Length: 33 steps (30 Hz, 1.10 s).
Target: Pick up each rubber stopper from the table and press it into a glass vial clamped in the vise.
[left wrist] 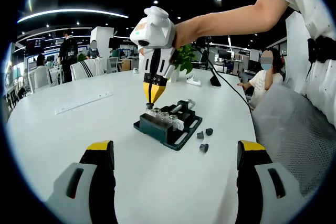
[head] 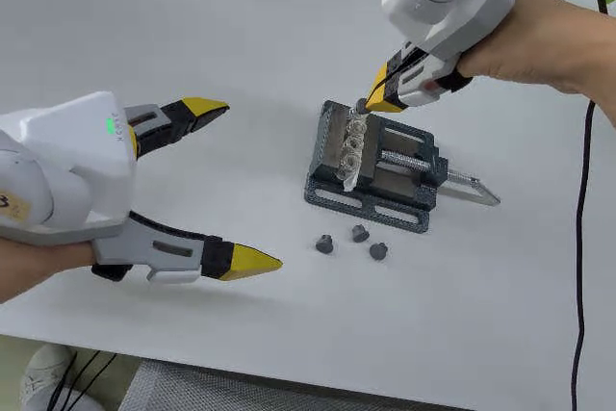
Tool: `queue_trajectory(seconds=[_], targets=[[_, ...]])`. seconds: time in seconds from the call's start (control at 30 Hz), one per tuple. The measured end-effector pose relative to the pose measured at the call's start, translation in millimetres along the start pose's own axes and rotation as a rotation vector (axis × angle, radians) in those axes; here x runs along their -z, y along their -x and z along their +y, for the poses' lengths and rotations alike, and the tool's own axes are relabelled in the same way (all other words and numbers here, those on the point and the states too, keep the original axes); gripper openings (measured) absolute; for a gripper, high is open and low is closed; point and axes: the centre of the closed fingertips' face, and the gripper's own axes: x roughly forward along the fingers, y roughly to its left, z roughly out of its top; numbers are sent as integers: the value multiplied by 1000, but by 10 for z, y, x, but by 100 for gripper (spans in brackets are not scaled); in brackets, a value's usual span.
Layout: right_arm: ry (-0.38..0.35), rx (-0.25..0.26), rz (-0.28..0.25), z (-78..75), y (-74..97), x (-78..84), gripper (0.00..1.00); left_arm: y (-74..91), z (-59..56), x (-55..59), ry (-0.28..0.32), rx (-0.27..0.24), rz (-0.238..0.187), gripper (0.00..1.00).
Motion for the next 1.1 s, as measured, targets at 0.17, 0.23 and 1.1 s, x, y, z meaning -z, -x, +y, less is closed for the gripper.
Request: queue_trajectory(seconds=[0.17,0.23,1.1], targets=[[-24,17,-19,-27,50,43,3,15,-17,-16,-14,6,13,97],[-33,27,-32,8,117,59,3,12,-28,-29,-17,8,15,97],[-184,130,-202,278,517,316,25,28,-137,-214,-78,30,51,99]])
